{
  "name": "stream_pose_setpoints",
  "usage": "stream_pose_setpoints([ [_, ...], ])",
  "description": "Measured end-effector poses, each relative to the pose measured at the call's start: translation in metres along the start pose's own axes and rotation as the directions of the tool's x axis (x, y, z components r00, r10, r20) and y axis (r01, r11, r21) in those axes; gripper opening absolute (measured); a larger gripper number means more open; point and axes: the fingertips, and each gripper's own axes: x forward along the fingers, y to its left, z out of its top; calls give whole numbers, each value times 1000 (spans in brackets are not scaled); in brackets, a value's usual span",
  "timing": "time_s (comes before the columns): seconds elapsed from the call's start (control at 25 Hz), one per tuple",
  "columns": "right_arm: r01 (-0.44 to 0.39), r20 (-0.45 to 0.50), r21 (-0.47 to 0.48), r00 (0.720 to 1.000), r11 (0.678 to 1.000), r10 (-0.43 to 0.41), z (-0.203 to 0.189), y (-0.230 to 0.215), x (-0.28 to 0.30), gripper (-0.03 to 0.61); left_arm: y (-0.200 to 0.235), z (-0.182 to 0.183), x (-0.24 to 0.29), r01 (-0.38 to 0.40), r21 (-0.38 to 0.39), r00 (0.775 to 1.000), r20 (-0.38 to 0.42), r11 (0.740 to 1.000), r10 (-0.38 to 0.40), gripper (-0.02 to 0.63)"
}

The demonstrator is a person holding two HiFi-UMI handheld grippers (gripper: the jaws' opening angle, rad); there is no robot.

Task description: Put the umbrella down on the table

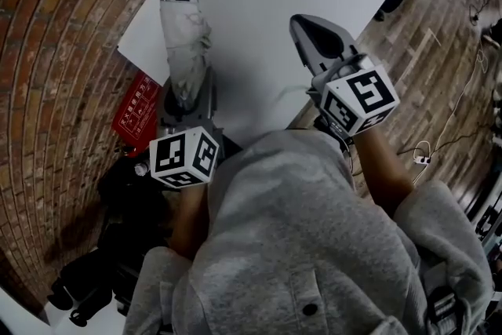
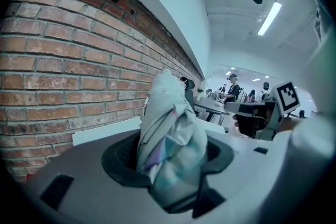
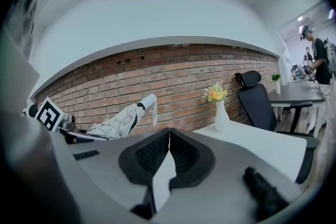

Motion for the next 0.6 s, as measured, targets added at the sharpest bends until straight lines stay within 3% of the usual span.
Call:
stream_pose_setpoints([
  [0.6,0,-68,-3,998,1000,0,-15,3,25,25,19,-29,24,1,-36,997,-74,999,-4,242],
])
